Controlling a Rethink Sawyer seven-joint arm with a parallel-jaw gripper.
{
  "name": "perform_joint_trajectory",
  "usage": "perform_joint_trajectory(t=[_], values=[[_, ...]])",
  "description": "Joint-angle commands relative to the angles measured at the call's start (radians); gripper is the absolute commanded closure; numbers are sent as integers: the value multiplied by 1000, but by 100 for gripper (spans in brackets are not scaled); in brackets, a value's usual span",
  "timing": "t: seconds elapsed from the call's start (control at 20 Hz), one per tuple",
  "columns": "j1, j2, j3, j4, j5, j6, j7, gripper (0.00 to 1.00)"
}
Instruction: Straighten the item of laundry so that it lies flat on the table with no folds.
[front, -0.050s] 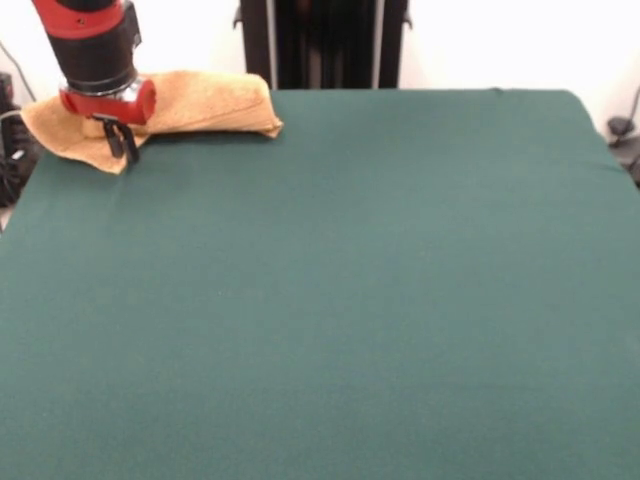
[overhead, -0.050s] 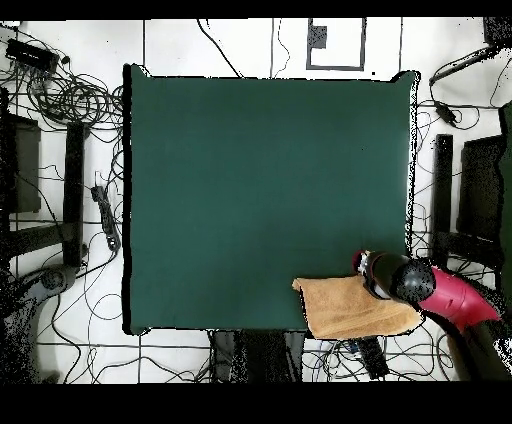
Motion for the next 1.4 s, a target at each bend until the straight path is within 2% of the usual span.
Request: perform_joint_trajectory(t=[0.05,0.45,0.7,1.0,1.4], values=[[116,6,86,-55,140,37,200,100],[157,-29,108,-92,166,96,139,100],[143,-59,181,-95,153,107,50,100],[168,-119,190,-96,161,196,26,100],[157,-140,267,-110,151,214,-85,100]])
